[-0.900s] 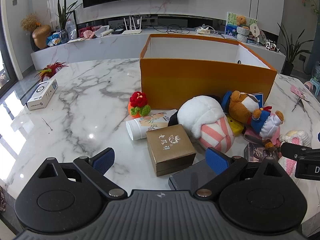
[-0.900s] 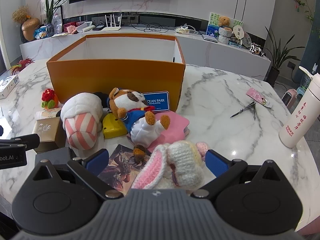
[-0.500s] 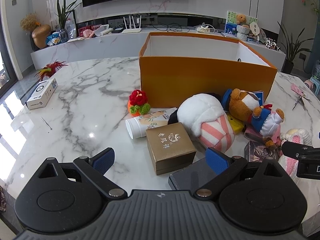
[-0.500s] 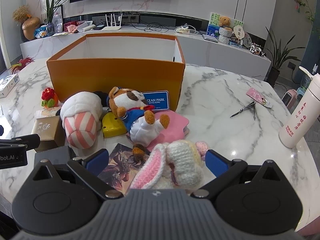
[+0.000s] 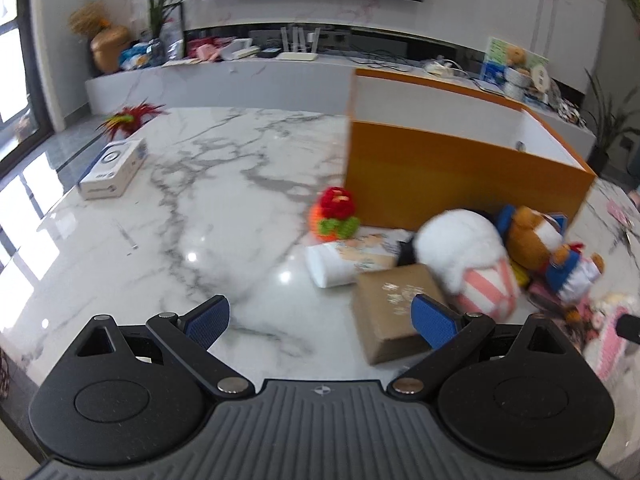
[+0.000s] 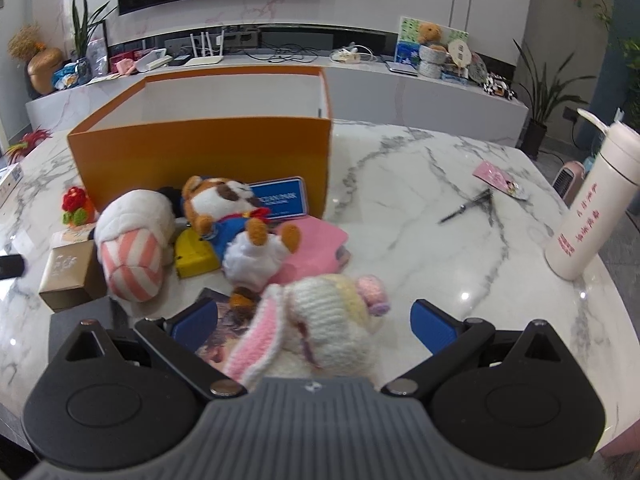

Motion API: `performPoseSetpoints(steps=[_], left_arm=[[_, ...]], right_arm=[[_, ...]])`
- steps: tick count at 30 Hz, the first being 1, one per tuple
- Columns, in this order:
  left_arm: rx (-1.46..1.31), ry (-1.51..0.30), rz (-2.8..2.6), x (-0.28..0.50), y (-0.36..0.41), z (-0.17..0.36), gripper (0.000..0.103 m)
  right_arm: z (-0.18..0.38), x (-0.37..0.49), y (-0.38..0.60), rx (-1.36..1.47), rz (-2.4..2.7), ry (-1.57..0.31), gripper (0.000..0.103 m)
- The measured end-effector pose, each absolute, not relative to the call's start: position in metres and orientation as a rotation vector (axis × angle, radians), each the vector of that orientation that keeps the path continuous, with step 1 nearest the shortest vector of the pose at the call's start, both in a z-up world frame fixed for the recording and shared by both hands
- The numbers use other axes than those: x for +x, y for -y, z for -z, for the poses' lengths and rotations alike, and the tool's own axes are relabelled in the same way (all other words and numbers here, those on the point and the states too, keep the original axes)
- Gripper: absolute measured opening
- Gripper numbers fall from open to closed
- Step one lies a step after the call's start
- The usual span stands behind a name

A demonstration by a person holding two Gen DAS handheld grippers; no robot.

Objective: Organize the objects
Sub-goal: 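Move left tool to gold gift box while right tool reaches crocheted bunny plush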

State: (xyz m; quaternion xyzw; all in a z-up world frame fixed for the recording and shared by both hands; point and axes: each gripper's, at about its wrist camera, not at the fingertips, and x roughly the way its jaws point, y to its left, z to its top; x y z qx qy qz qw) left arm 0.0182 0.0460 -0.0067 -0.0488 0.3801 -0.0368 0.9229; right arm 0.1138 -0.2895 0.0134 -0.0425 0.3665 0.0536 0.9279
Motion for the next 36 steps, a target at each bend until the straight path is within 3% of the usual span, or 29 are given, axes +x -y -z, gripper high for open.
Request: performPoseSetpoints(steps=[7,18,36], left_arm=[[-0.202,-0.819,0.075,0.024,-0.058,0.012,0.103],[-0.023,-0.886,0.176,0.048,0.013,0.031,0.103],[-0.045,-0.961,0.1,0.061,0.007,0.063,0.103]], right_arm=[[-0.008,0.119,0.295,-0.073,-0.117,-0.766,0.102],[-0.003,0.123,0.295,-0.083,-0.125,-0.784,0.102],[0.02,0.138,0.299,-0.012,-0.117,-0.862,0.102]])
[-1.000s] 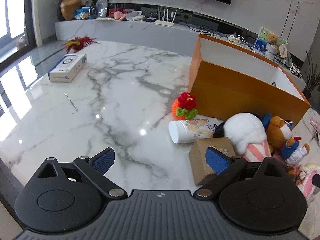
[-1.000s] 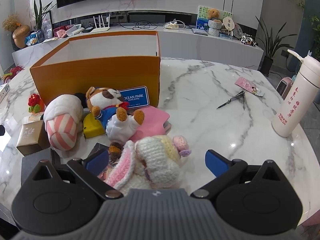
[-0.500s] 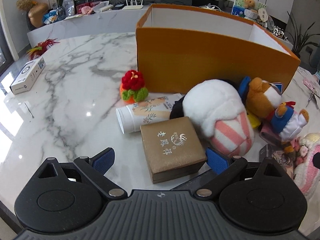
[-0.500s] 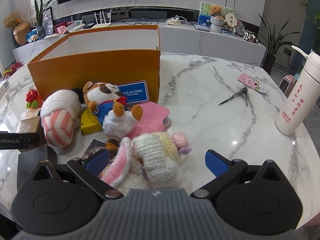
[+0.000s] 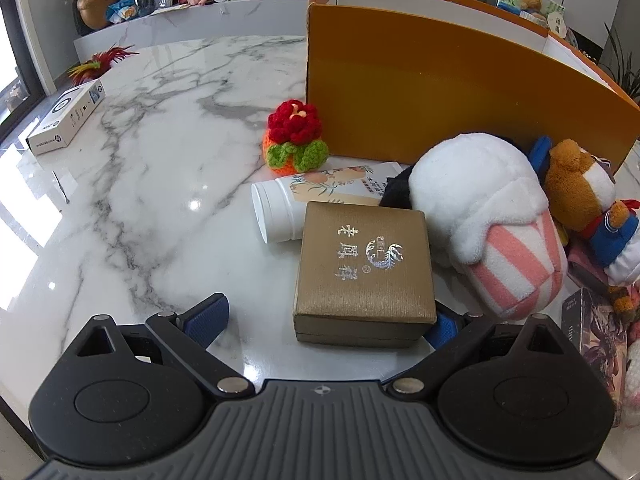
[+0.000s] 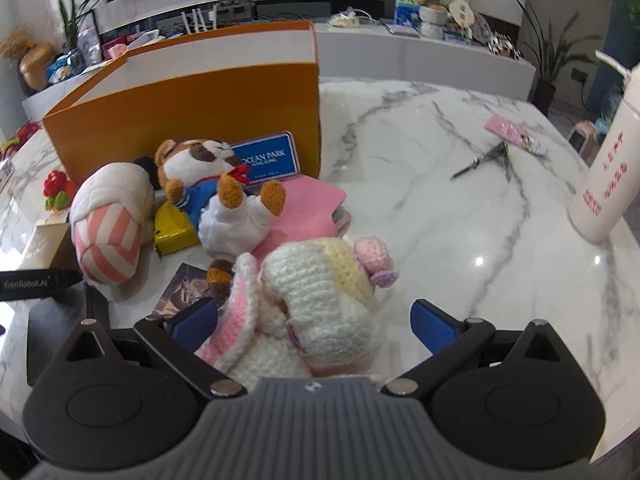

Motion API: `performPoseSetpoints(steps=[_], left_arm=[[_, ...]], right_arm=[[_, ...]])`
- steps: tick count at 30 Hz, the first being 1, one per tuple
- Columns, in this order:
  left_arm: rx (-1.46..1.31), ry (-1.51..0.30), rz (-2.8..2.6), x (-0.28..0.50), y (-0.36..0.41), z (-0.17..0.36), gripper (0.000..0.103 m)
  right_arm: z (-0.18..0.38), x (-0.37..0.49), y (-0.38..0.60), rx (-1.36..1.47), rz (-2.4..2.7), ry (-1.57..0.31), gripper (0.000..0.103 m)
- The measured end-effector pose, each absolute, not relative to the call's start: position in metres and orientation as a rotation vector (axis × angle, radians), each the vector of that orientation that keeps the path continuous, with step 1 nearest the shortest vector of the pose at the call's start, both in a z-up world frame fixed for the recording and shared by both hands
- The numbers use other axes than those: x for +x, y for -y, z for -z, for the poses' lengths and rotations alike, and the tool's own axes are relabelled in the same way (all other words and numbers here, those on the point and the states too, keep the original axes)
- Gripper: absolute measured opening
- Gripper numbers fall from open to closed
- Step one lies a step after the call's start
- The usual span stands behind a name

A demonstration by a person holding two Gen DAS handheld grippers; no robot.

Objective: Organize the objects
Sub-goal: 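Move left tool to gold gift box while right tool reaches crocheted bunny plush, then close left tool on gold box while right tool grasps crocheted bunny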

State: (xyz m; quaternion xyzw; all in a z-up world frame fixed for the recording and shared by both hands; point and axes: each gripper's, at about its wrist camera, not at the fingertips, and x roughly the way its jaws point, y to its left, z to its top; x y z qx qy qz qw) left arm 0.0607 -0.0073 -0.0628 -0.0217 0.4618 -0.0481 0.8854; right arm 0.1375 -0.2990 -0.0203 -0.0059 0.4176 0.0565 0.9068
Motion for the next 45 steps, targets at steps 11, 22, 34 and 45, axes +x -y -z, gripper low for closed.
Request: performPoseSetpoints(steps=[11,22,34,45], left_arm=[[-0.07,-0.903,0.099,0.056,0.003,0.067,0.103],[-0.037,-0.883,0.163,0.057,0.002,0.068,0.103],[-0.001,-0.905,0.214,0.058,0.002,0.067,0.103],[-0.03,-0.87,0.281,0.056,-0.005,0.062,0.068]], right_arm=[[0.04,0.15,0.315,0.19,-0.127,-0.962,0.1],[0.043,0.15,0.314,0.201,-0.144,-0.945,0.094],[0.042,0.15,0.32,0.222,-0.148,-0.928,0.088],[0.042,0.146,0.322,0.231,-0.154,-0.922,0.087]])
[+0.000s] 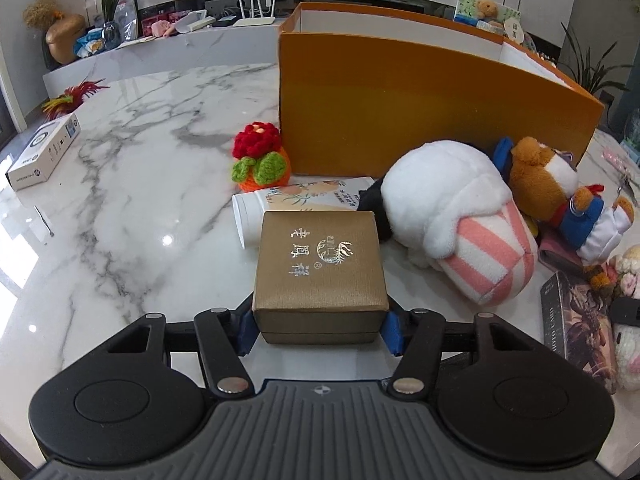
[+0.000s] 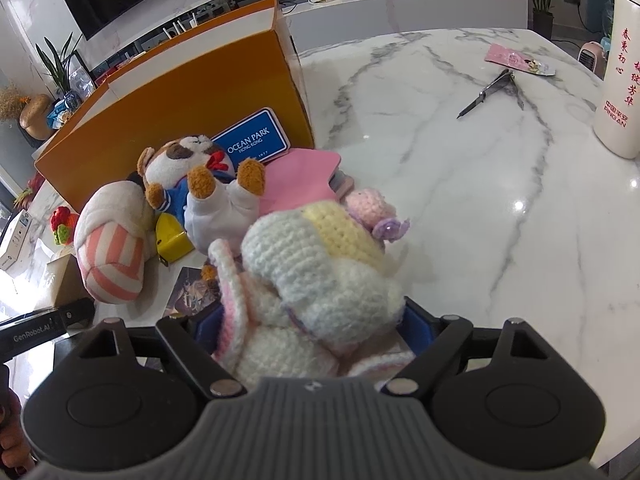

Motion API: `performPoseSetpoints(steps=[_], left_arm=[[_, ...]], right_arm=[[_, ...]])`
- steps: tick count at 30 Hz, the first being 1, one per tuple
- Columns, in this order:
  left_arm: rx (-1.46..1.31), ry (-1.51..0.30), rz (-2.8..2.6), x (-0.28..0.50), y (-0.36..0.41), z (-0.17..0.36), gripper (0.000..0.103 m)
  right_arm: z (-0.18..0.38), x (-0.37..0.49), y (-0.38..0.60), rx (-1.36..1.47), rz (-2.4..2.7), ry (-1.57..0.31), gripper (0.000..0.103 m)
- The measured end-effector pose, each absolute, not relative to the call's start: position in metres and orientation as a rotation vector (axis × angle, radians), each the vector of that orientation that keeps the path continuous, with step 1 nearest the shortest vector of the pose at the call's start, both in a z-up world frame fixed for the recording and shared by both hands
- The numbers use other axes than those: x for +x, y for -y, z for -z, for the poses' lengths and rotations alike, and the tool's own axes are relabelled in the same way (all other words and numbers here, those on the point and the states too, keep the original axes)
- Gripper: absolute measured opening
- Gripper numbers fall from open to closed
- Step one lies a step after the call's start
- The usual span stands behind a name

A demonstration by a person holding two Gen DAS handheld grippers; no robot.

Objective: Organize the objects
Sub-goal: 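Close left tool on gold box while right tool grasps crocheted bunny, then lift gold box with left tool while right tool carries bunny over orange box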

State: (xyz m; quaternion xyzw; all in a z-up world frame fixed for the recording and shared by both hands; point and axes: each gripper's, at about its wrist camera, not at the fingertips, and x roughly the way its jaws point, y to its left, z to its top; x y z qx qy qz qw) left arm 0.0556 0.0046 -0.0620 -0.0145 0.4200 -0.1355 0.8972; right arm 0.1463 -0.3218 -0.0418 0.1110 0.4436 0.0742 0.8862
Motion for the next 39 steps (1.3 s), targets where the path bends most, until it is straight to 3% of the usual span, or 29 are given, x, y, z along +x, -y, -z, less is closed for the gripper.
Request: performPoseSetpoints(steps=[26,34,39], left_arm=[[-0.038,-0.743,0.332,0.034,-0.017,0.028,0.068],[-0.005,-0.621,0.393,0.029,-0.009,-0.023,0.068],[-0.004,-0.585,0.443,0.072,0.006,-0.069,0.068]], right_arm=[[0.013,0.129,0.331,0.23,-0.197,-0.829,0.079],[-0.039,0.12,0.329,0.228,-0.258,-0.669,0.079],[-0.087,0.16,0.311,0.181,-0.343,-0.607,0.079]])
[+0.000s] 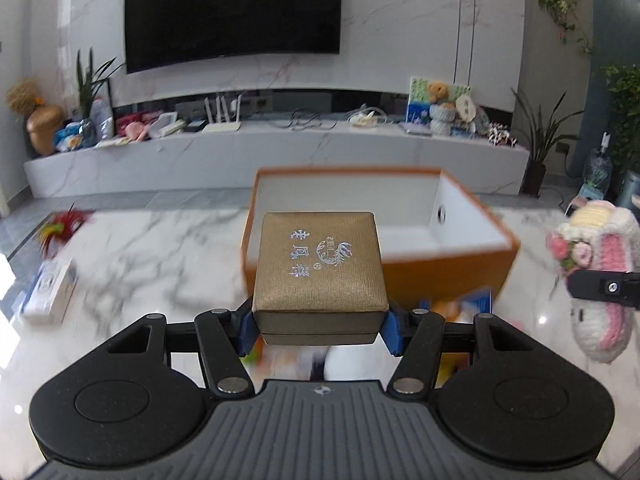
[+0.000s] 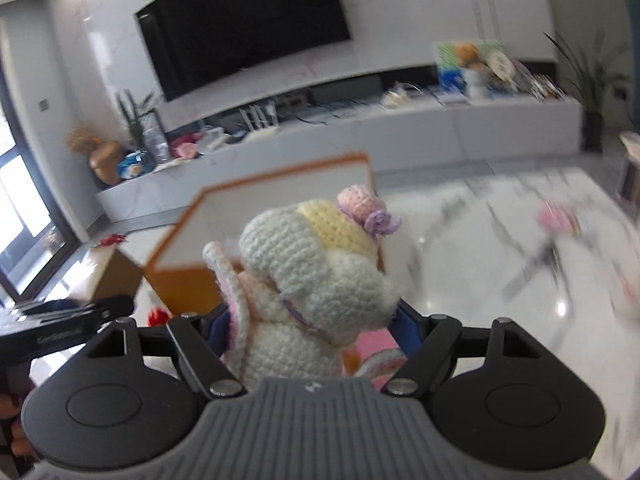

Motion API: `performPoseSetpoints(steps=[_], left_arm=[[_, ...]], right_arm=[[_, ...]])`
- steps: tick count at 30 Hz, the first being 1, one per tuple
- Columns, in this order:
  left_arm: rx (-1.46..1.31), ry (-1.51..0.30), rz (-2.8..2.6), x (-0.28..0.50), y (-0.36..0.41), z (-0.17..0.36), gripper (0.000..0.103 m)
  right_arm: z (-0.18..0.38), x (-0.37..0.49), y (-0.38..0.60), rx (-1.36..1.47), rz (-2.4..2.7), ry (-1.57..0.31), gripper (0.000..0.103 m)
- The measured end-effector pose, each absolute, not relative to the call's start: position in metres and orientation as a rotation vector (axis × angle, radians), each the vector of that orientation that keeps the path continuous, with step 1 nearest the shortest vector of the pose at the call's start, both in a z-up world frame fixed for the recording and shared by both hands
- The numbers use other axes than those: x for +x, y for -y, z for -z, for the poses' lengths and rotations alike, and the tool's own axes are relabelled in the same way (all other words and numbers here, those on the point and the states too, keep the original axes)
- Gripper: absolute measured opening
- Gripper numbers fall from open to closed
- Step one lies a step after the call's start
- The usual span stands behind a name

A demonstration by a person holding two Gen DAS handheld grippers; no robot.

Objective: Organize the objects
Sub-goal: 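Lift gold box with left tool while right tool carries bunny over orange box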

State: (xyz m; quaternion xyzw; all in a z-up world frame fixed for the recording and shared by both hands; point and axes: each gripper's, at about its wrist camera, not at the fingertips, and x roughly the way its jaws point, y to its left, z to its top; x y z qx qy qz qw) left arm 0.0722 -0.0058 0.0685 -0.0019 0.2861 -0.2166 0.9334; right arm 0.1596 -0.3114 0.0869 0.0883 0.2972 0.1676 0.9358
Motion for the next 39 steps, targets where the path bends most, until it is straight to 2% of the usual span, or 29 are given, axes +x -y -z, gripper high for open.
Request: performPoseSetpoints(steps=[4,7,16,22,28,35,39], left_arm=[[-0.01,-0.598,0.437,0.139,0.029,-0.092,0.068],[-0.026,-0.648,0.437,0.191,0.049,-0.092,0.068],[0.115,-0.896,0.471,0.28,0.103,-0.036,0.068],[0.158,-1.07,0.536,0.297,0.118,0.002,0.068],[0.232,-1.214,0.58,0.309,0.126,0.017,0.068],[0.309,-1.29,0.561,0.312,0.131,0.025,0.068],[0.321,-1.319,0.524,0.319,0.129,0.028,0.068]], right_arm=[[-0.124,0.218,0.284,0.09,-0.383,-0.571,0.079],[-0.131,0.271,0.261,0.051,-0.405,-0.61,0.079],[-0.061,0.386,0.218,-0.088,-0.421,-0.879,0.079],[-0.03,0.407,0.201,-0.26,-0.457,-1.027,0.079],[-0.02,0.419,0.188,-0.457,-0.455,-1.099,0.079],[-0.008,0.417,0.175,-0.593,-0.532,-1.178,0.079],[0.005,0.423,0.181,-0.576,-0.529,-1.257,0.08]])
